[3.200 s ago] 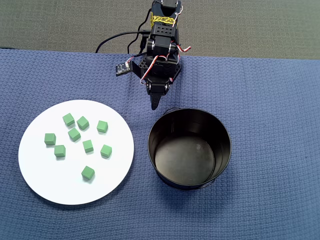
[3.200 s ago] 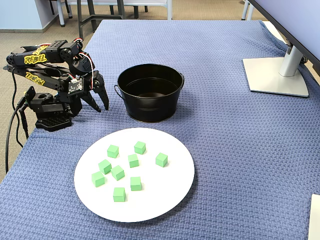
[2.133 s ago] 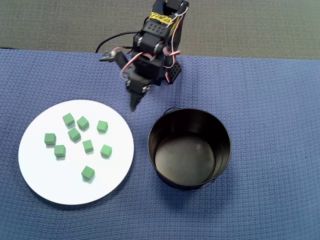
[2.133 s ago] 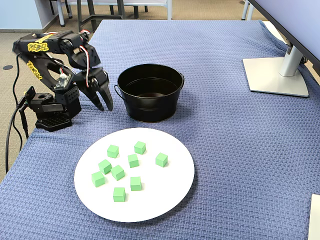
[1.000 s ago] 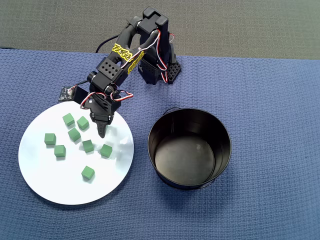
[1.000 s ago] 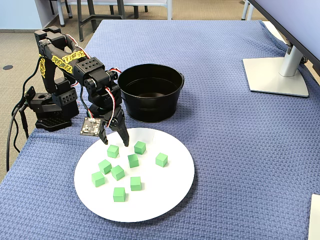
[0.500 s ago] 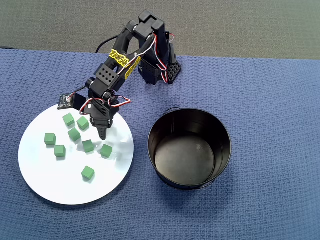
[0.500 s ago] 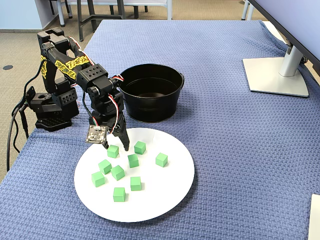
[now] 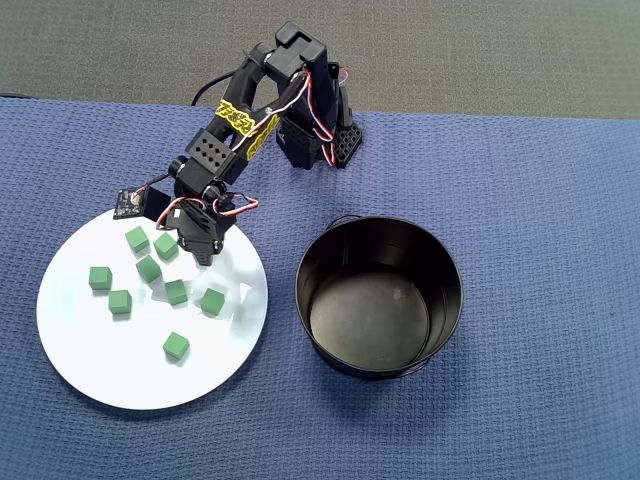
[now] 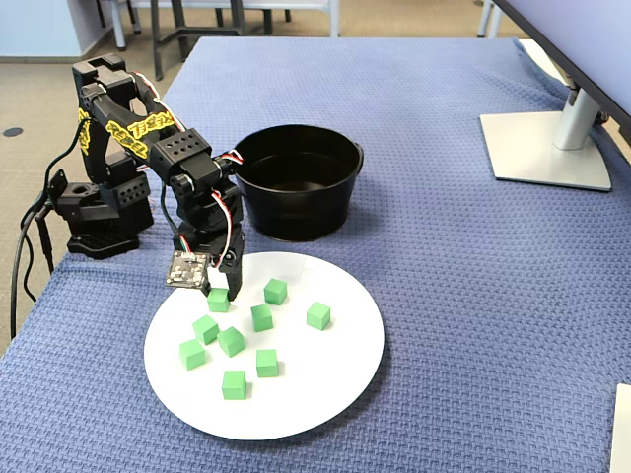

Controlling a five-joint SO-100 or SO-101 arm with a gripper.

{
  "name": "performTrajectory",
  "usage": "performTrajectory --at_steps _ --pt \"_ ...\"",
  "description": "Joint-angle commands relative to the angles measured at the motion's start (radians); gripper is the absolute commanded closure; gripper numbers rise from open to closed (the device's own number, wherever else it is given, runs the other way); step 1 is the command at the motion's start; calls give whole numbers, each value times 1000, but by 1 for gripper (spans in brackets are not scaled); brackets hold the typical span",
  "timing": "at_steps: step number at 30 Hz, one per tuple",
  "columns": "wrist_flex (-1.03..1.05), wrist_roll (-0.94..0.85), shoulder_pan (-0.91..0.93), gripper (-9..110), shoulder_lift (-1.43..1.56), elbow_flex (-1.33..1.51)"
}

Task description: Pick up the green cubes from the white plate and place them in the black recipient

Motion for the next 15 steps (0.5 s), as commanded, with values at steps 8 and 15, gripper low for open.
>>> performTrajectory --at_steps 8,15 --pt "71 35 26 102 100 -87" --pt "273 91 26 102 430 -74"
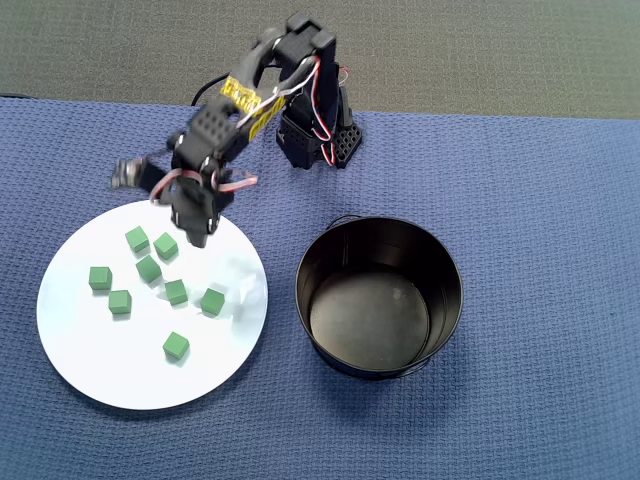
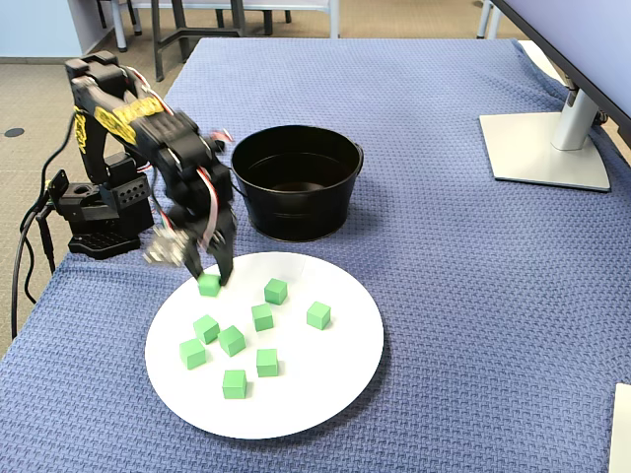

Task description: Pick up the green cubes from the white plate and place them in the black recipient

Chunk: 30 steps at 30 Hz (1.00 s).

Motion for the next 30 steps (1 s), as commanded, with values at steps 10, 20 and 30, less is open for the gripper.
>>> performTrajectory --at_steps 10,20,30 --pt "348 212 -296 102 525 -244" --pt "112 483 -721 102 341 -183" --pt "-38 528 -925 102 236 -97"
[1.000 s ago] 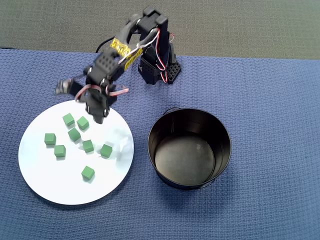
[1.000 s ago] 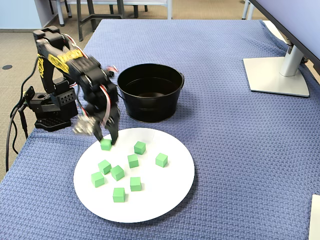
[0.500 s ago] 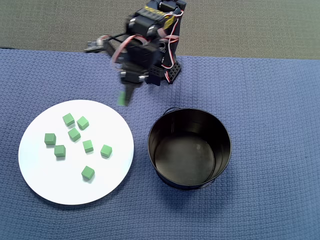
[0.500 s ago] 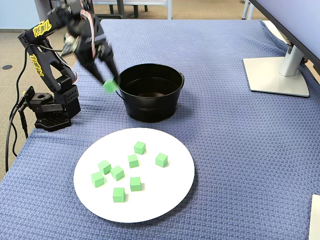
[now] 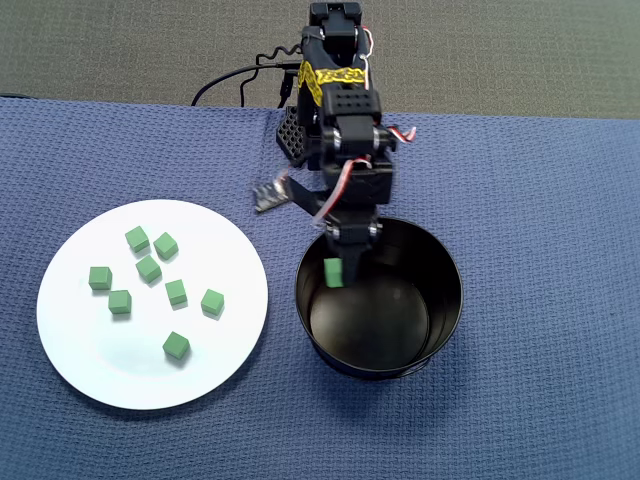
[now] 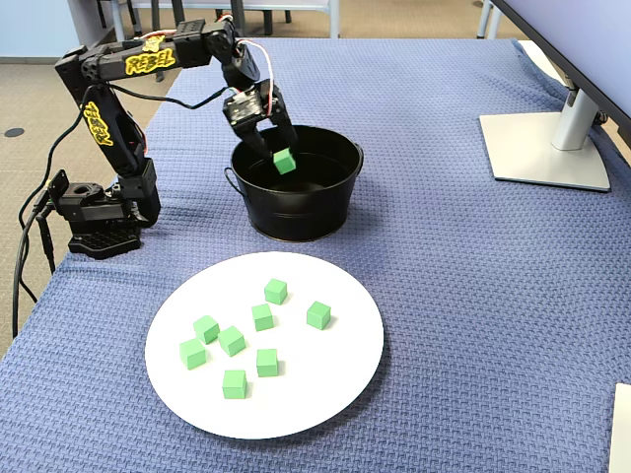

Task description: Pick up the green cubes from the white plate and place them in the black recipient

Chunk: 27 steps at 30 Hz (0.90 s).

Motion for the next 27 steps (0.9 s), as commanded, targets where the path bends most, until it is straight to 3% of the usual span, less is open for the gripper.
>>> performTrajectory --at_steps 1,2,5,7,12,16,21,27 --pt "-11 26 -81 102 20 -18" --pt "6 41 -89 100 23 -31" --pt "54 31 -114 69 23 -64" --pt "64 31 -109 64 31 -71" --pt "54 6 -38 65 72 -72" --pt "69 -29 146 70 140 -132" --pt "267 -186 477 70 138 -235" --pt "87 -466 713 69 34 -77"
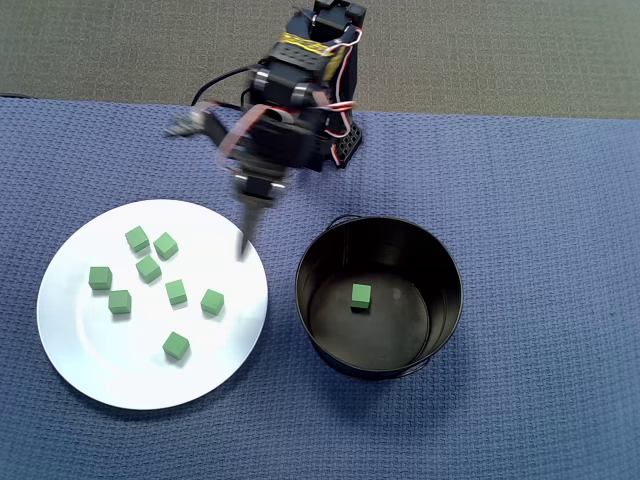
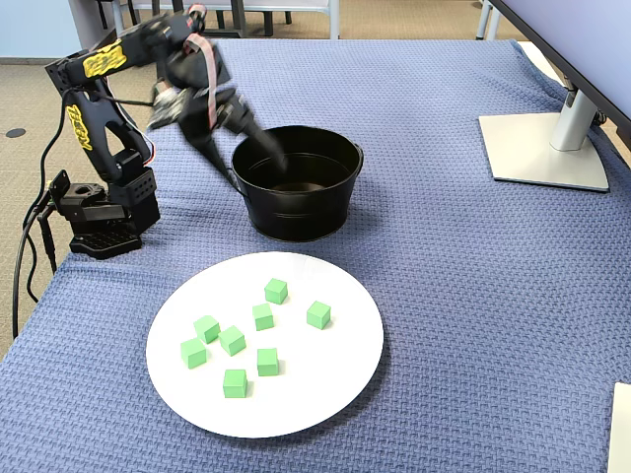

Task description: Pick up the green cubes from the white plate and place them in the black recipient

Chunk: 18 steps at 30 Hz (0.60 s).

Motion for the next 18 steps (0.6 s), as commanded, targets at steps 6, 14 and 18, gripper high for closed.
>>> performTrajectory --at_steps 6,14,18 --pt "-410 -212 189 70 -64 227" --pt "-391 -29 209 78 -207 229" --pt "-348 -21 196 79 -273 213"
